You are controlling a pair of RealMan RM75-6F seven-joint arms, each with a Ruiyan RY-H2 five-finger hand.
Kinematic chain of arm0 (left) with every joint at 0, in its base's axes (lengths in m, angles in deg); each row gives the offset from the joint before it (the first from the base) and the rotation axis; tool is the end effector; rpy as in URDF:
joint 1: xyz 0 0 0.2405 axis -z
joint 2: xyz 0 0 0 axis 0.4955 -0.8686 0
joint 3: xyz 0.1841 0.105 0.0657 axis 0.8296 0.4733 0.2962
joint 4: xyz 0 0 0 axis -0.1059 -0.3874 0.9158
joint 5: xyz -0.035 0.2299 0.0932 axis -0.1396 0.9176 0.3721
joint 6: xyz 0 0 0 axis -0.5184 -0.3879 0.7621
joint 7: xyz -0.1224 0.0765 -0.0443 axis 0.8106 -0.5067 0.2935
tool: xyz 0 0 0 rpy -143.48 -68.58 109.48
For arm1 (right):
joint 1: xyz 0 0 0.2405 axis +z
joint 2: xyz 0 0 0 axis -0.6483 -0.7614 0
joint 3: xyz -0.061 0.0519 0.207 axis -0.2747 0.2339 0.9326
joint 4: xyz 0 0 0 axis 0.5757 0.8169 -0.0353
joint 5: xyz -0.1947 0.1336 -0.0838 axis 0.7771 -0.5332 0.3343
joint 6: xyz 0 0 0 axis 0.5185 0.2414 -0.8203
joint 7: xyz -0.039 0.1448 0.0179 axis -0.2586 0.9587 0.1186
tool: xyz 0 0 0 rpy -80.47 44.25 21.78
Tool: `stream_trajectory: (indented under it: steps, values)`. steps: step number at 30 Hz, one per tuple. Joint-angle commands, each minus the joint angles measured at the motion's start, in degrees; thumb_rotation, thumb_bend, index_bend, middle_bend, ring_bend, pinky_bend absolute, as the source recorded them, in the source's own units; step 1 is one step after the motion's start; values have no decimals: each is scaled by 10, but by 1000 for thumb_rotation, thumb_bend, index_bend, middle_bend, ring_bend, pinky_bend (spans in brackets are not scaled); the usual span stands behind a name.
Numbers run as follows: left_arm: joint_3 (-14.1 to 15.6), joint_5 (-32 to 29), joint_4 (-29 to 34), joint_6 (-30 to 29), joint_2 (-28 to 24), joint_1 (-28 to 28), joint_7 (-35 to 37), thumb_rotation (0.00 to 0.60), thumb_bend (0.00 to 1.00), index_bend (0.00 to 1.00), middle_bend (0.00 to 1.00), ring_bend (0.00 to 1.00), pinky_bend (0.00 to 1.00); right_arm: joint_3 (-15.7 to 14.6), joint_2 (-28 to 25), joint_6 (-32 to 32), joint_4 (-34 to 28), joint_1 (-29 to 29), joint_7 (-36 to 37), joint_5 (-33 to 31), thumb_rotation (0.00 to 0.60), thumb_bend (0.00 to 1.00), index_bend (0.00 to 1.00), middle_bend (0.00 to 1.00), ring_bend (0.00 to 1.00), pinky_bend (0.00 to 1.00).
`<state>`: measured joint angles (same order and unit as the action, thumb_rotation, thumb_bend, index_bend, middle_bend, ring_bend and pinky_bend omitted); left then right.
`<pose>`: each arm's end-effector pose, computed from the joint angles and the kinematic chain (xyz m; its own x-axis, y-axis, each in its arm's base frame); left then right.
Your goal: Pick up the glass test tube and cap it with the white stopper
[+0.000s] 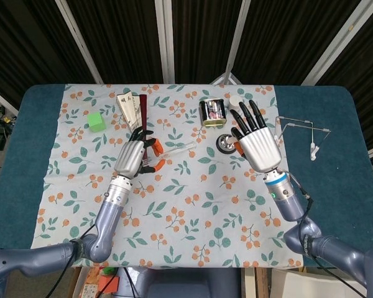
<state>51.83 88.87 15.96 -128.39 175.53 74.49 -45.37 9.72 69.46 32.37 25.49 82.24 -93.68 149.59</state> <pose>-0.0368 0.3529 -0.0576 -0.0900 0.1389 0.9862 0.9505 -0.2838 0.1266 -0.1158 -0.3841 0.0372 0.4618 0.4652 0.7552 -0.6370 -0.4186 0.6473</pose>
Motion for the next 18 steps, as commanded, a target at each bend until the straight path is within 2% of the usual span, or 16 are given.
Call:
stream_trajectory:
  steps: [1, 18]
  values:
    - [-1, -5, 4, -1, 1, 1, -7, 600, 606, 663, 686, 180, 0, 0, 3, 1, 5, 5, -1, 3, 600, 388, 682, 226, 16, 0]
    - [-19, -56, 22, -2, 3, 5, -58, 600, 606, 665, 686, 180, 0, 14, 70, -16, 70, 56, -6, -12, 600, 389, 682, 226, 15, 0]
